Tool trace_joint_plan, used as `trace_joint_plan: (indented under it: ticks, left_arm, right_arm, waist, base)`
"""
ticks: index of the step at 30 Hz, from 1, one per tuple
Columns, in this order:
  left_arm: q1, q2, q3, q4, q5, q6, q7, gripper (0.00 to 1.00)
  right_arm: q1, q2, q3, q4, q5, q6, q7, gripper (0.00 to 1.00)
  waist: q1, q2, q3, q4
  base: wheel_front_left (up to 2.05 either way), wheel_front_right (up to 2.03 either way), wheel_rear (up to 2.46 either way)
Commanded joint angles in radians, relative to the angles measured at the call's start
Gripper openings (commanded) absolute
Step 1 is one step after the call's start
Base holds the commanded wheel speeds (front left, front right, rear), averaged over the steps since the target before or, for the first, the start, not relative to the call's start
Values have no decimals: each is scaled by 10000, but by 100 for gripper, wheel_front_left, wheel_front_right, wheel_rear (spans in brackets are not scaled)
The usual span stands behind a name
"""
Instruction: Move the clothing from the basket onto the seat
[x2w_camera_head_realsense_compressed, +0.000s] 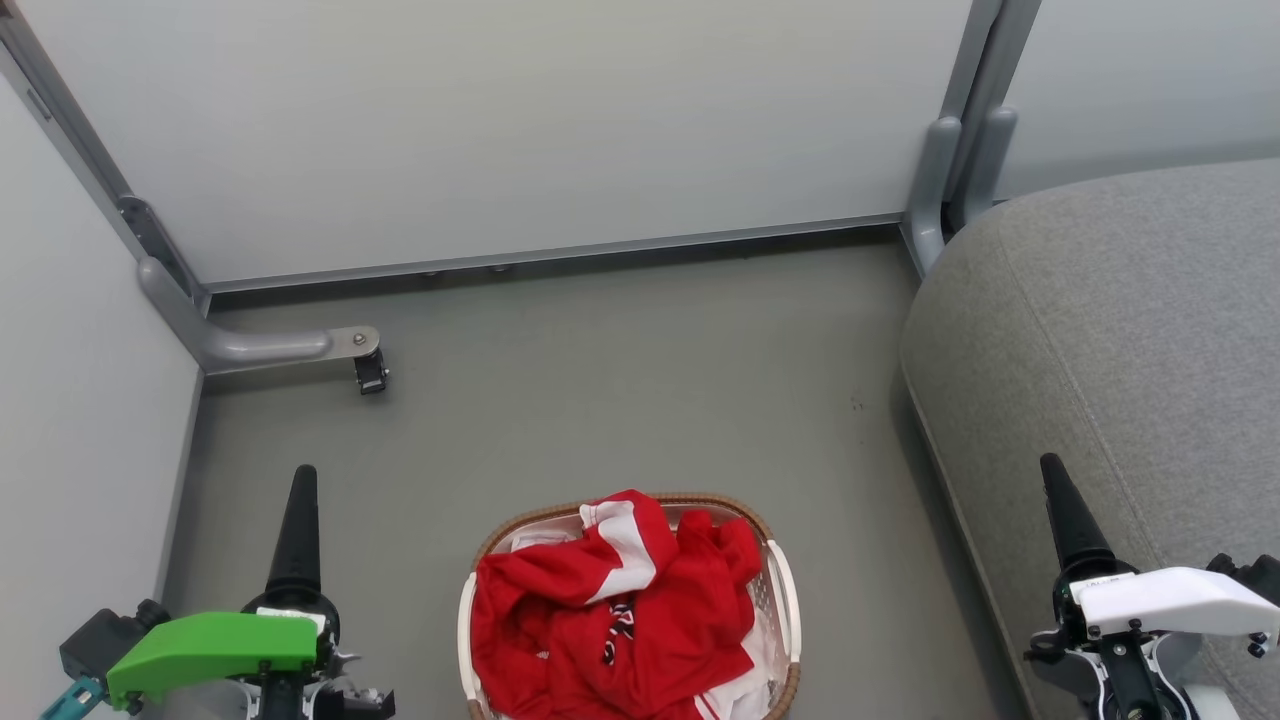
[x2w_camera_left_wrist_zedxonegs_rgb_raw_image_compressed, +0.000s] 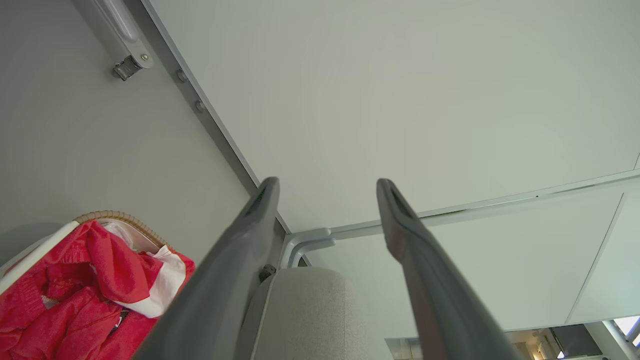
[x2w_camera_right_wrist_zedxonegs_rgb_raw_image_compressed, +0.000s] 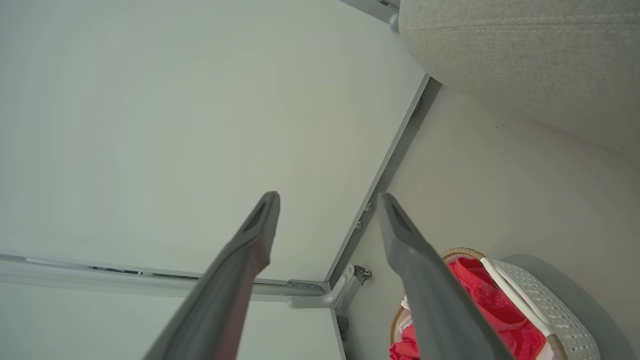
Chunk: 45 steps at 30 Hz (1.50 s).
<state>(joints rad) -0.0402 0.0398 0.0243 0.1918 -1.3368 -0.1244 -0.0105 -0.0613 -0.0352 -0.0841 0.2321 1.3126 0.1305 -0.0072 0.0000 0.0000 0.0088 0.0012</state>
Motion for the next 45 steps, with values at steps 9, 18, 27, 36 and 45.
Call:
trace_joint_plan:
  ticks: [9,18,27,36,45]
  left_arm:
    - [131,62,-467,-513,2204,202,-386,100]
    - [275,73,-764,-708,4189,501,-695,100]
    - [470,82,-985,-506,5506,610,-983,100]
    - [525,91,-1151,-389,6463,750,-1234,100]
    - [648,100,-1422,-281,7365,821,-1466,100]
  right_arm:
    - [73,-88,319,-659,-2406,1,-415,100]
    - [180,-101,556,-869,-4161,1,-720,100]
    - [218,-112,650,-695,-5617,2,-1005,100]
    - [214,-124,775,-739,-6822,2,-1262,100]
    - [279,-135,866,-756,-7788,2,-1497,100]
  waist:
    - [0,0,23,5]
    - [0,0,55,14]
    - [0,0,87,22]
    - [0,0,121,57]
    - [0,0,112,115]
  base:
    - [0,0,0]
    - [0,0,0]
    - [0,0,0]
    - [0,0,0]
    - [0,0,0]
